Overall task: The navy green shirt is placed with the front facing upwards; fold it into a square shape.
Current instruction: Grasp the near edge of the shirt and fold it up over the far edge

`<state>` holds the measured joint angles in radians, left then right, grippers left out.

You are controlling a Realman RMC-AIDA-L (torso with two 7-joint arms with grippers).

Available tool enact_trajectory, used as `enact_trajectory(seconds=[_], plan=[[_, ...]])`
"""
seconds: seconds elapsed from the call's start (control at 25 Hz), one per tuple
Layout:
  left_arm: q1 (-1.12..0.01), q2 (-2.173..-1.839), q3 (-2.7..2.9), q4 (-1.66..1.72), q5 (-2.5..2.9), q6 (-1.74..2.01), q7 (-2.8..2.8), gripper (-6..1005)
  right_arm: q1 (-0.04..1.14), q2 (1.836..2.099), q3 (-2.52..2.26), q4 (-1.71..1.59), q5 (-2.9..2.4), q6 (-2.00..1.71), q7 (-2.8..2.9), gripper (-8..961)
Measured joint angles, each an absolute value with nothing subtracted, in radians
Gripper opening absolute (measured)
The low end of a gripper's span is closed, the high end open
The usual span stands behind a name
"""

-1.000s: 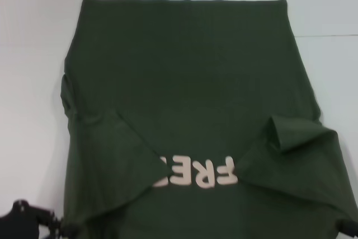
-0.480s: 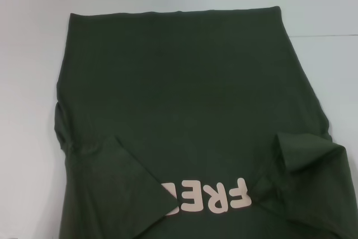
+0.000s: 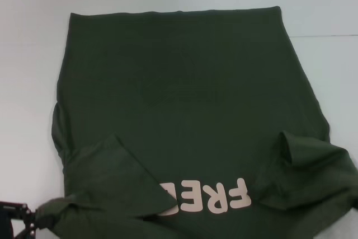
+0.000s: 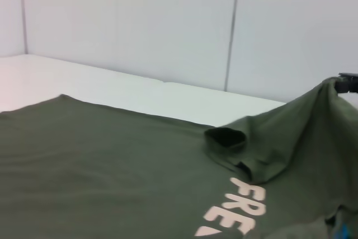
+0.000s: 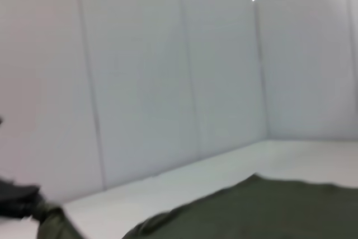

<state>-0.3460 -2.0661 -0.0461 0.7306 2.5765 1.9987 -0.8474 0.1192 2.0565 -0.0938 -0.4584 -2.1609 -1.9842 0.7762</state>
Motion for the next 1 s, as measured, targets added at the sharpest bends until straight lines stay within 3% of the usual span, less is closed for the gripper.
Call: enact_trajectory(seconds=[1.0], plan=[[-0.365,-2.058,-0.127,0.630,2.363,1.835,-1.050,73,0.132,2.043,0.006,-0.456,-2.118,-1.985,0.781,40]])
